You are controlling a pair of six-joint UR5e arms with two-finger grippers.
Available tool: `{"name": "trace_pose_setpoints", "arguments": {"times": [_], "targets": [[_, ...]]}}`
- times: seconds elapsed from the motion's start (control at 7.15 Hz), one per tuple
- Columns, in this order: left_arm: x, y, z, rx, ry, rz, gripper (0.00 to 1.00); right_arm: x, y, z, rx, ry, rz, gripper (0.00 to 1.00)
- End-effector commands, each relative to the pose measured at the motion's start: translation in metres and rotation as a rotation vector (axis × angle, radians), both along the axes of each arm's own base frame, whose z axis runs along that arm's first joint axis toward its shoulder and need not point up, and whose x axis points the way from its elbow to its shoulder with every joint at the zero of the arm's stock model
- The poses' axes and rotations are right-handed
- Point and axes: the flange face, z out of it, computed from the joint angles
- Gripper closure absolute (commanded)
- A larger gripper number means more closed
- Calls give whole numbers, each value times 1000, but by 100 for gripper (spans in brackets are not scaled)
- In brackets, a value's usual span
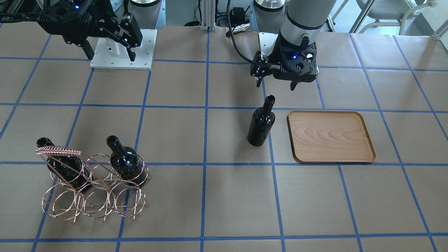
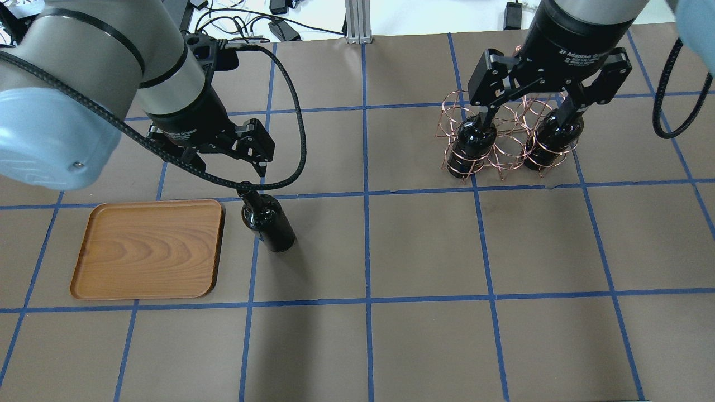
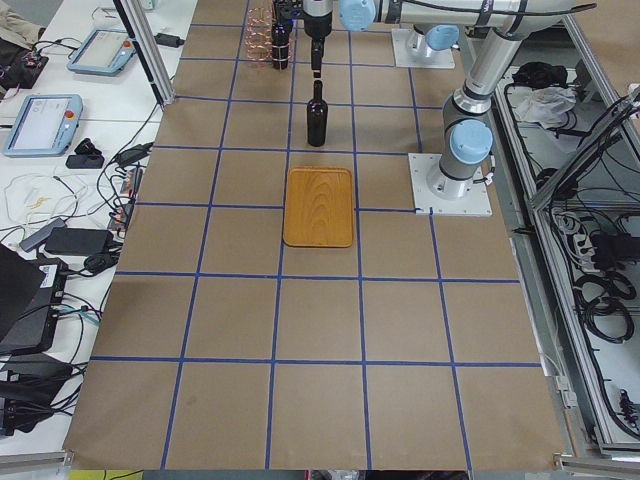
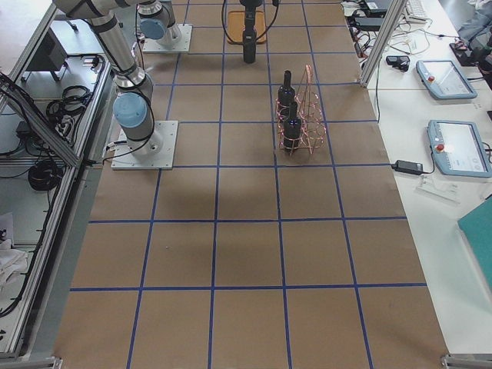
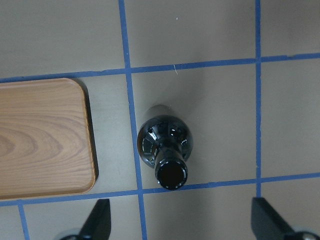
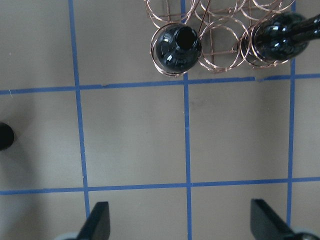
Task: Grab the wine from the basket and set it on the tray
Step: 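Move the left gripper over the standing bottle while the right arm withdraws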
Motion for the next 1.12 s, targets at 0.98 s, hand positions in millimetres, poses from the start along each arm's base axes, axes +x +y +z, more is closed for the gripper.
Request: {"name": "trace_pose_setpoints", "arguments": {"times": [0.98], "targets": [[-4, -17, -68, 28, -16, -1, 2, -4, 1, 3, -28, 7, -2, 0]]}}
